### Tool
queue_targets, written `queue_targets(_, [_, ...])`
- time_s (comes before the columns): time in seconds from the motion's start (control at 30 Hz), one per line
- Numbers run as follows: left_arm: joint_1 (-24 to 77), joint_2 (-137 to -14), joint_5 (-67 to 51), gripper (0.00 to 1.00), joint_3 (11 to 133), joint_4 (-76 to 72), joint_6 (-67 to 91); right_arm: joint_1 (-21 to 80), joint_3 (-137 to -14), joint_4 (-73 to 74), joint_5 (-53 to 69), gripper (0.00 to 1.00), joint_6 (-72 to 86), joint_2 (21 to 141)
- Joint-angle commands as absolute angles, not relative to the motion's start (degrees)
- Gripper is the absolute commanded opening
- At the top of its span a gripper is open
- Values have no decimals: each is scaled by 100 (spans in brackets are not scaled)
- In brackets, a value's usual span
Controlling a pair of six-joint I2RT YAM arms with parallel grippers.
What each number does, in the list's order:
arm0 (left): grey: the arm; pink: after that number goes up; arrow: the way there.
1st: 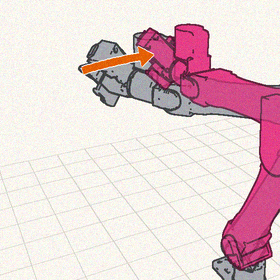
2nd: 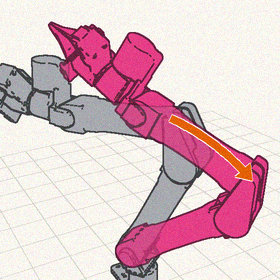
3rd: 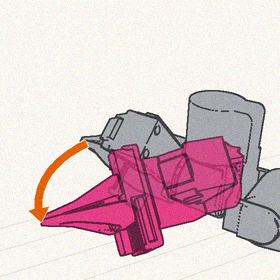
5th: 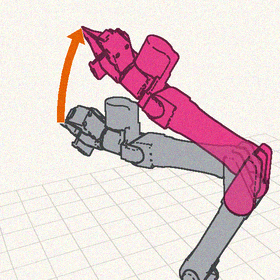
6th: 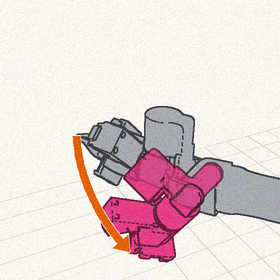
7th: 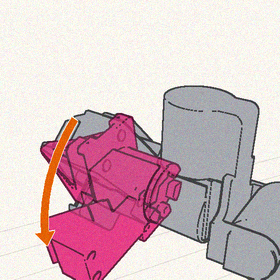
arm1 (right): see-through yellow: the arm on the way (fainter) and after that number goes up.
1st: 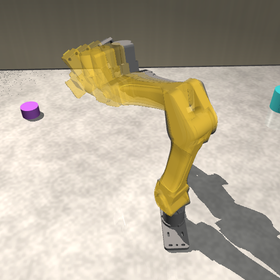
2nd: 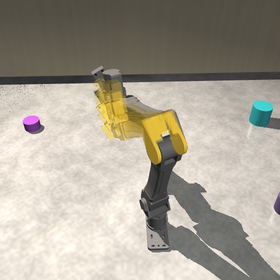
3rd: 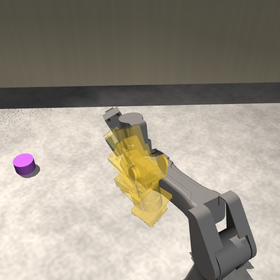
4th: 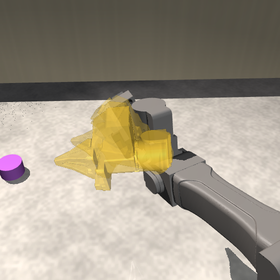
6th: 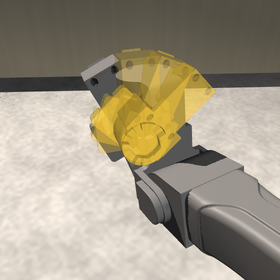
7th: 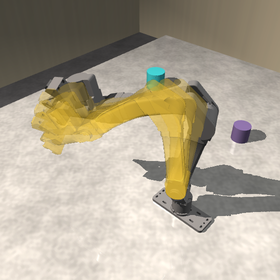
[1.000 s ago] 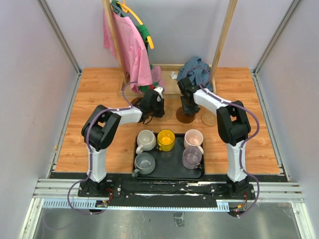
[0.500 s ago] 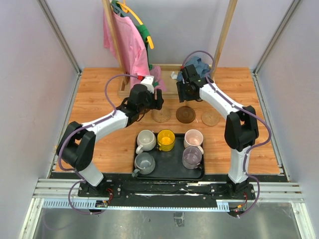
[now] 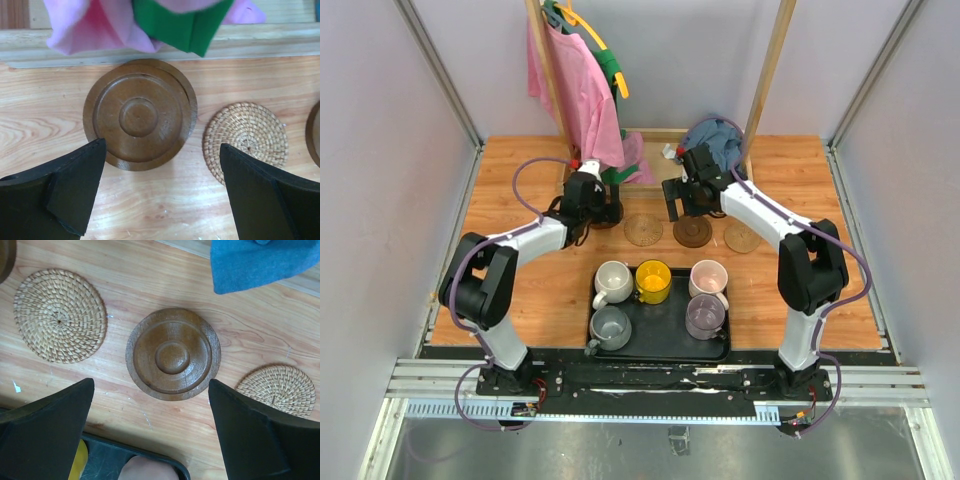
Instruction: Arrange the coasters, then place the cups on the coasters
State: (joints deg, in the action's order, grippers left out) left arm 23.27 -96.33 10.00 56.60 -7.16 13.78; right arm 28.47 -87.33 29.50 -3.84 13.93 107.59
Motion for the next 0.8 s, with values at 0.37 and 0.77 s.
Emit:
queue_targets(0.37, [1760, -10467, 988, 100, 6276, -495, 1607, 3088, -8725, 2740, -187, 99, 1405, 10630])
queue_targets(0.77, [1453, -10749, 1185, 71, 6244, -154, 1847, 3175, -8859, 2795, -185, 99, 1420, 10788])
